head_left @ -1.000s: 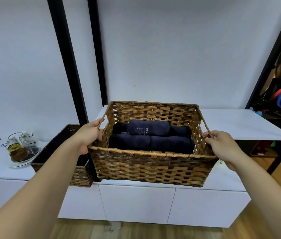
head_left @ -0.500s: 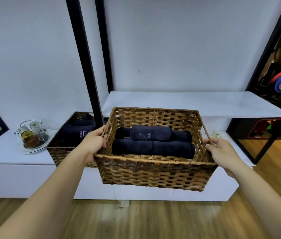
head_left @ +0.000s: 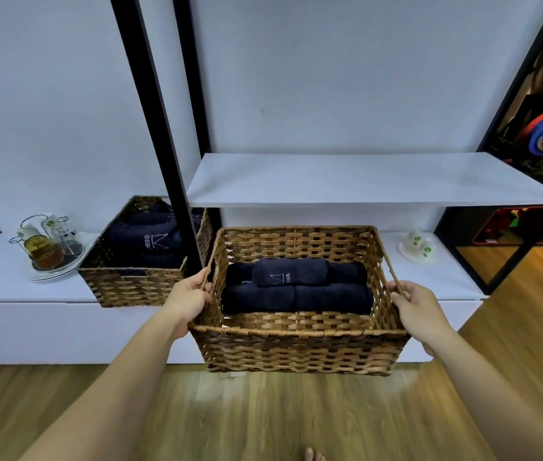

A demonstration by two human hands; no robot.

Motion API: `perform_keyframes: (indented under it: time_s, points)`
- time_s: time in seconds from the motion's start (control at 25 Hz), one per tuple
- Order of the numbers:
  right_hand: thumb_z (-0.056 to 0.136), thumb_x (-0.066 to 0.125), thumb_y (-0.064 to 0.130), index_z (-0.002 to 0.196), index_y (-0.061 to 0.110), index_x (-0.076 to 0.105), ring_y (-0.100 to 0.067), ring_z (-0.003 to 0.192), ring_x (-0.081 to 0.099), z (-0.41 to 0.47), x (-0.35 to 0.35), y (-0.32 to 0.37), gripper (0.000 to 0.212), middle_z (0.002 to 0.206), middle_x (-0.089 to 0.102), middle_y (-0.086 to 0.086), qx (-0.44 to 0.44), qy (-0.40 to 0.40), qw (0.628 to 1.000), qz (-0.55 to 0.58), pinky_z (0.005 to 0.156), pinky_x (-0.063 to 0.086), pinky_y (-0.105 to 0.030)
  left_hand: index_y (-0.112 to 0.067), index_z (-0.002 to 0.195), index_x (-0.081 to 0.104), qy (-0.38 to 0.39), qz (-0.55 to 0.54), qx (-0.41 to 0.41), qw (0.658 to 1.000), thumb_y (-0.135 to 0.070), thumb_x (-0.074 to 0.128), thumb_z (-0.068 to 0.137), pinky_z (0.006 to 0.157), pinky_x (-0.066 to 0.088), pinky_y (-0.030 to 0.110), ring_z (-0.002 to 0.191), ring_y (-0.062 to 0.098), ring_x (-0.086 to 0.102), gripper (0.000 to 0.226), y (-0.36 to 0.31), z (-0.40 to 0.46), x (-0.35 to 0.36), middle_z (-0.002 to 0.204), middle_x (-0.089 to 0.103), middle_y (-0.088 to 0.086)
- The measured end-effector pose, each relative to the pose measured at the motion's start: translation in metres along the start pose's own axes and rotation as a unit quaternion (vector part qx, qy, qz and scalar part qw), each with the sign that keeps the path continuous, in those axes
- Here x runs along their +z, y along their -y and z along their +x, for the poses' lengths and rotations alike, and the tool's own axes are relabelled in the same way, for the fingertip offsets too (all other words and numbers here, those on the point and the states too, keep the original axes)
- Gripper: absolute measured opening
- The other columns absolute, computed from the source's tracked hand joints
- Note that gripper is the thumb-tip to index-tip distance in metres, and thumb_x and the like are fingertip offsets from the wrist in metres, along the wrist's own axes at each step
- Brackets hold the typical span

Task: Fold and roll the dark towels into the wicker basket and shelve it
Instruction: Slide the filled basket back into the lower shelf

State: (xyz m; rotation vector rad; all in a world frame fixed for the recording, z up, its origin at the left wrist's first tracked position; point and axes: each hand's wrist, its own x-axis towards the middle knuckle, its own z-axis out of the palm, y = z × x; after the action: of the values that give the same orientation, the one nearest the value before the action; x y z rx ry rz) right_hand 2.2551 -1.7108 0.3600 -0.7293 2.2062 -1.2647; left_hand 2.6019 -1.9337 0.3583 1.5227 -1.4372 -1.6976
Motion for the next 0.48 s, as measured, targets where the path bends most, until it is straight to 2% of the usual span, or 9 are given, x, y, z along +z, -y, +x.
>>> perform_keyframes:
  time_s: [0.16, 0.28, 0.36, 0.4, 0.48]
  points:
    - [0.105, 0.045, 0.010, 0.118, 0.016, 0.063, -0.011, 0.087, 0.063, 0.037, 0.017, -0.025, 0.023, 0.101, 0.068, 0.002, 0.009, 0.009, 1.000, -0.016, 0.071, 0.048, -0.026, -0.036, 0.146, 0.048, 0.001, -0.001, -0.034, 0.999, 0.014, 0.041, 0.093, 0.107, 0.047, 0.050, 0.121, 0.025, 0.059, 0.074, 0.022, 0.049, 0.013, 0.135, 0.064, -0.002]
    - [0.105, 0.045, 0.011, 0.118, 0.018, 0.062, -0.012, 0.090, 0.063, 0.076, 0.032, -0.043, 0.023, 0.099, 0.067, 0.004, 0.015, 0.021, 0.999, -0.039, 0.074, 0.048, -0.028, -0.038, 0.145, 0.050, -0.010, -0.020, -0.070, 0.997, 0.012, 0.042, 0.093, 0.105, 0.049, 0.050, 0.120, 0.027, 0.060, 0.072, 0.038, 0.087, 0.031, 0.136, 0.064, -0.001]
    - [0.105, 0.044, 0.011, 0.118, 0.019, 0.061, -0.020, 0.098, 0.064, 0.106, 0.041, -0.052, 0.023, 0.102, 0.068, 0.001, 0.020, 0.030, 0.998, -0.059, 0.084, 0.050, -0.035, -0.037, 0.145, 0.051, -0.024, -0.038, -0.089, 0.995, 0.009, 0.042, 0.098, 0.102, 0.051, 0.047, 0.115, 0.026, 0.062, 0.066, 0.041, 0.109, 0.048, 0.132, 0.066, 0.000]
    - [0.105, 0.044, 0.011, 0.119, 0.020, 0.061, -0.023, 0.102, 0.064, 0.120, 0.044, -0.057, 0.024, 0.104, 0.069, -0.001, 0.022, 0.037, 0.997, -0.069, 0.088, 0.050, -0.037, -0.036, 0.145, 0.051, -0.027, -0.047, -0.098, 0.994, 0.007, 0.041, 0.100, 0.095, 0.054, 0.042, 0.111, 0.025, 0.063, 0.063, 0.042, 0.120, 0.056, 0.130, 0.066, 0.000]
    - [0.104, 0.044, 0.012, 0.121, 0.021, 0.060, -0.025, 0.104, 0.064, 0.144, 0.050, -0.064, 0.025, 0.107, 0.069, -0.003, 0.027, 0.043, 0.995, -0.084, 0.089, 0.049, -0.037, -0.033, 0.145, 0.052, -0.041, -0.067, -0.111, 0.991, 0.004, 0.041, 0.103, 0.070, 0.058, 0.030, 0.096, 0.020, 0.066, 0.056, 0.042, 0.138, 0.072, 0.121, 0.067, 0.002]
